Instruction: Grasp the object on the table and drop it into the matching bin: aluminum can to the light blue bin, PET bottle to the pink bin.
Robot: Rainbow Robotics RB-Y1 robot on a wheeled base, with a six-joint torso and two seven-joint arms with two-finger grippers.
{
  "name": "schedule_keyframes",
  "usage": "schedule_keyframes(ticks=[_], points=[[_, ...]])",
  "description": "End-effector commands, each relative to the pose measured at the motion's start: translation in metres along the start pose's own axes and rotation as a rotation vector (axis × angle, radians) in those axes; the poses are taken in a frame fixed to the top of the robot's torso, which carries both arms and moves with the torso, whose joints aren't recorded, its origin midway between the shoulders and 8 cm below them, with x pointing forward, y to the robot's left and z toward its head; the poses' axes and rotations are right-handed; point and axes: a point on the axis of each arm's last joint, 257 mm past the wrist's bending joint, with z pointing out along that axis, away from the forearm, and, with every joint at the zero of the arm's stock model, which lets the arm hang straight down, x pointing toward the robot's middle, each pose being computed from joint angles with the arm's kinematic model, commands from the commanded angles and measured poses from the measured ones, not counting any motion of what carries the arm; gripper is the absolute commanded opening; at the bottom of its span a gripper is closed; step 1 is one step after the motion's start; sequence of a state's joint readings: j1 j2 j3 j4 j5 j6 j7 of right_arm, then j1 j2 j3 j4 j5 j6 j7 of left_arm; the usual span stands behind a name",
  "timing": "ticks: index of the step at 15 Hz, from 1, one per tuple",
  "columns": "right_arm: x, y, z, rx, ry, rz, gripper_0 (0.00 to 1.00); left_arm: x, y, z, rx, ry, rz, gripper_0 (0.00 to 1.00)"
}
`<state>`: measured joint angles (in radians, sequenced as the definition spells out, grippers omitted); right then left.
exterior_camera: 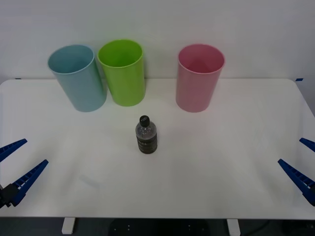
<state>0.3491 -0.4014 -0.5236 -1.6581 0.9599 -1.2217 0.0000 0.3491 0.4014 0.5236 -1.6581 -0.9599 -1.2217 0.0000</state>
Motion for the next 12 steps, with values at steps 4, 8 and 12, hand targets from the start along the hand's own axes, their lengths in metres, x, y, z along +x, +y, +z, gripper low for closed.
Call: schedule_keyframes(ticks=[4, 8, 12], points=[[-0.006, 0.011, 0.005, -0.027, -0.013, -0.003, 1.00, 0.000, 0.000, 0.000, 0.000, 0.000, 0.000, 1.00], [0.000, 0.024, 0.018, -0.076, -0.007, 0.001, 1.00, 0.000, 0.000, 0.000, 0.000, 0.000, 0.000, 1.00], [0.012, 0.052, 0.045, -0.180, 0.014, -0.015, 1.00, 0.000, 0.000, 0.000, 0.000, 0.000, 0.000, 1.00]])
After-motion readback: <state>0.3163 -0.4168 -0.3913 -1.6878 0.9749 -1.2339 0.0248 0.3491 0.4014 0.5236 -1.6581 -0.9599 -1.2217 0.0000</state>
